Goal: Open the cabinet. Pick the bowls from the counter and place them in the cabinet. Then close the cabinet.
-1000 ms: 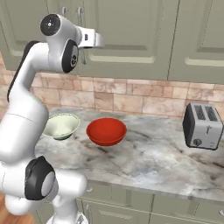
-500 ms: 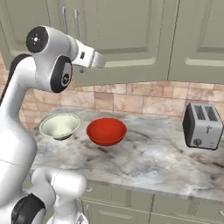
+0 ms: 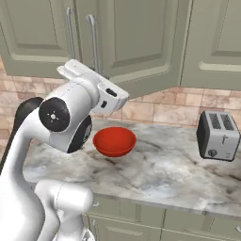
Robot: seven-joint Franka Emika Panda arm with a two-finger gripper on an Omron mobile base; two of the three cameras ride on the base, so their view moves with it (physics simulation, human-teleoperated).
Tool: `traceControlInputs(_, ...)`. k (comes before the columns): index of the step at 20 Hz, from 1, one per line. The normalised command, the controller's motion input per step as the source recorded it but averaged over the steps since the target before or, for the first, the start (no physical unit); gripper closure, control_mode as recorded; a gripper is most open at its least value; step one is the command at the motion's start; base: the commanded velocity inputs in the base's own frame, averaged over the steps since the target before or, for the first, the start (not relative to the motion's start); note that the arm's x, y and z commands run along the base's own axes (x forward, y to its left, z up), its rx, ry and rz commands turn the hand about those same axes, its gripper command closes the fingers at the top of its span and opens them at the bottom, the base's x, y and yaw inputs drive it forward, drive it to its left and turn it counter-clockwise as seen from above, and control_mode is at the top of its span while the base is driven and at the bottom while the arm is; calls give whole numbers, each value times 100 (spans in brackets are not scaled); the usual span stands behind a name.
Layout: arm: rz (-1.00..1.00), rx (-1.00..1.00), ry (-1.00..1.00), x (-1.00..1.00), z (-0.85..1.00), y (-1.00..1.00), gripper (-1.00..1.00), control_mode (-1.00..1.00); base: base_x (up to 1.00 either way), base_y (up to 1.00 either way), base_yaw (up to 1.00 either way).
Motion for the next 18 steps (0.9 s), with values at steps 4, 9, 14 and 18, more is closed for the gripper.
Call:
traceControlInputs(4, 0, 27, -29, -99, 1, -100, 100, -100, 0, 0, 0)
traceControlInputs(9, 0, 4, -20, -67, 5, 72, -100, -100, 0, 0, 0)
traceControlInputs(14, -1, -2, -30, -68, 9, 100, -100, -100, 0, 0, 0)
traceControlInputs(18, -9, -6, -22, 5, 1, 99, -100, -100, 0, 0, 0)
